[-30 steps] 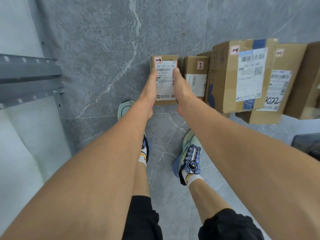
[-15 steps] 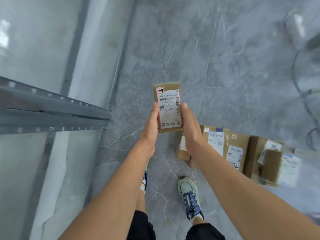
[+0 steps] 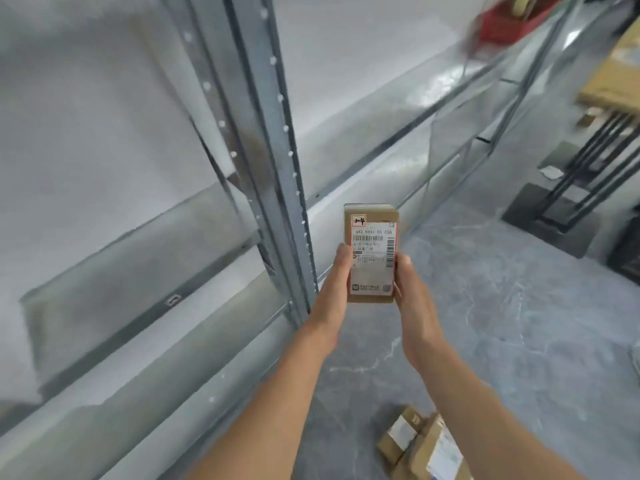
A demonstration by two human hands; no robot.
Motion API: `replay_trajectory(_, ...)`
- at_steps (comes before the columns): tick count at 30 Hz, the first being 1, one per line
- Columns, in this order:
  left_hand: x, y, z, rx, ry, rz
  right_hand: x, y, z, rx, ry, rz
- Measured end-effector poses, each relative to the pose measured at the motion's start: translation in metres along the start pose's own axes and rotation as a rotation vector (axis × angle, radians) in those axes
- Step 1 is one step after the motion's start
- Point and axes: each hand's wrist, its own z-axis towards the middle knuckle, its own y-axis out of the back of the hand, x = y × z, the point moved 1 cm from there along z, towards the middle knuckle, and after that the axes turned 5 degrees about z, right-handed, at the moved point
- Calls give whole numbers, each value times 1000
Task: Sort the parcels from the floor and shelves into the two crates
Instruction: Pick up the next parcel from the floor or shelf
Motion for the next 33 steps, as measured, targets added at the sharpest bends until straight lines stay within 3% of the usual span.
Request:
replay_trajectory(6, -67, 74, -113, -157, -163, -39, 76, -87, -69, 193, 128, -53)
replay_trajectory(13, -74, 161, -263, -384, -277, -50, 100, -189, -194, 423, 158, -60)
replay_trajectory(20, -28, 239, -437, -615, -279, -85, 73, -280, -351, 685, 139, -79)
replay_trajectory(33, 79, 315, -724, -1078, -226, -159, 6, -399, -621, 1152, 56, -154)
